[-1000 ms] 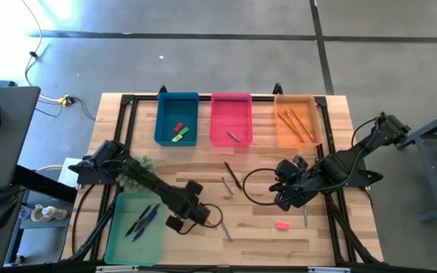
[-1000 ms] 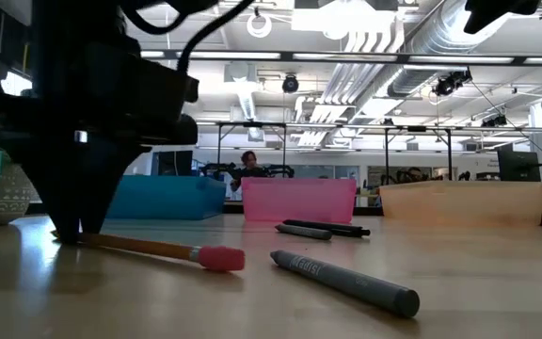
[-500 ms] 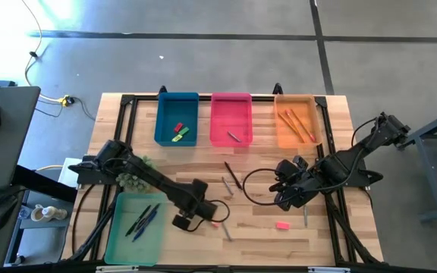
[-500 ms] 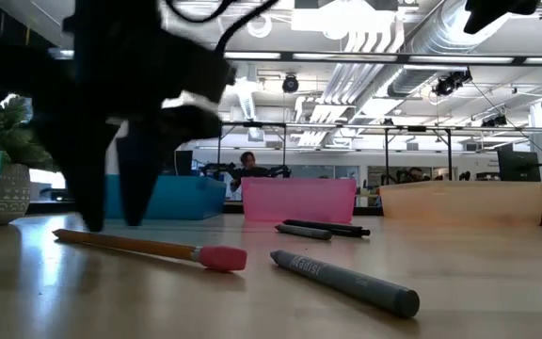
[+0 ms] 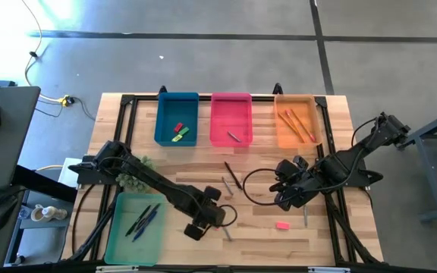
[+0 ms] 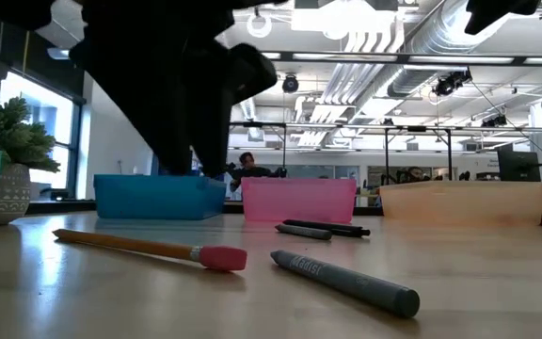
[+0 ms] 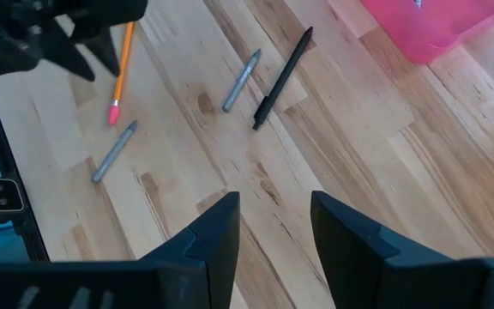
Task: Sort crayons/erasers/pens/pencils in bins
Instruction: Put the pencil into the transparent orange bin
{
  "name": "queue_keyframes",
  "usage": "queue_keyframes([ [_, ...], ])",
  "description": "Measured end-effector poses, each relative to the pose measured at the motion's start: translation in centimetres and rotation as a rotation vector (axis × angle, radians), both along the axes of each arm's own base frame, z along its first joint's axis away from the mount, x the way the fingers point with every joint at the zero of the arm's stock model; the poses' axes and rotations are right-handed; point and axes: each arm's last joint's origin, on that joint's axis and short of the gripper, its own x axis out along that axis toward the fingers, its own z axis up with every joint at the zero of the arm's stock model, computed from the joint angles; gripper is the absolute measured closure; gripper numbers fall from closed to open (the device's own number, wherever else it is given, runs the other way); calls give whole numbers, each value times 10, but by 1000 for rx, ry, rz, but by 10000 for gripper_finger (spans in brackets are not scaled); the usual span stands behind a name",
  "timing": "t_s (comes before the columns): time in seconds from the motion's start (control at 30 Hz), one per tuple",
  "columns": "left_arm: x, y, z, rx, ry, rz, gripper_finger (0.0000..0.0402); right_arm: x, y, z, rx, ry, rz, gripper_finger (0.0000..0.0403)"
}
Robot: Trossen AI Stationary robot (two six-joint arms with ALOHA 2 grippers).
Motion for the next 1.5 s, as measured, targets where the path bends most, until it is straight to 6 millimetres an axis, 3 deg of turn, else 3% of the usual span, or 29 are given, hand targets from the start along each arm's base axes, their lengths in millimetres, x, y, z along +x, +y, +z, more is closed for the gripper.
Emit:
queue_keyframes([
  [0.23,6,-15,0,-29,-93,-44,271,0,-1,0,-15,-9,-8,266],
  [0.5,10,-21,-32,-16,-27,-45,271,0,-1,0,-16,-10,-8,266],
  [0.9,14,-22,-50,5,-6,-25,272,0,-1,0,-16,-10,-8,266],
  [1.03,14,-22,-51,7,-4,-29,295,0,-1,0,-16,-11,-9,266],
  [1.3,13,-22,-52,30,-1,-66,390,0,-1,0,-18,-12,-10,266],
  [1.5,12,-21,-52,35,12,-65,386,0,-1,0,-18,-12,-10,266],
])
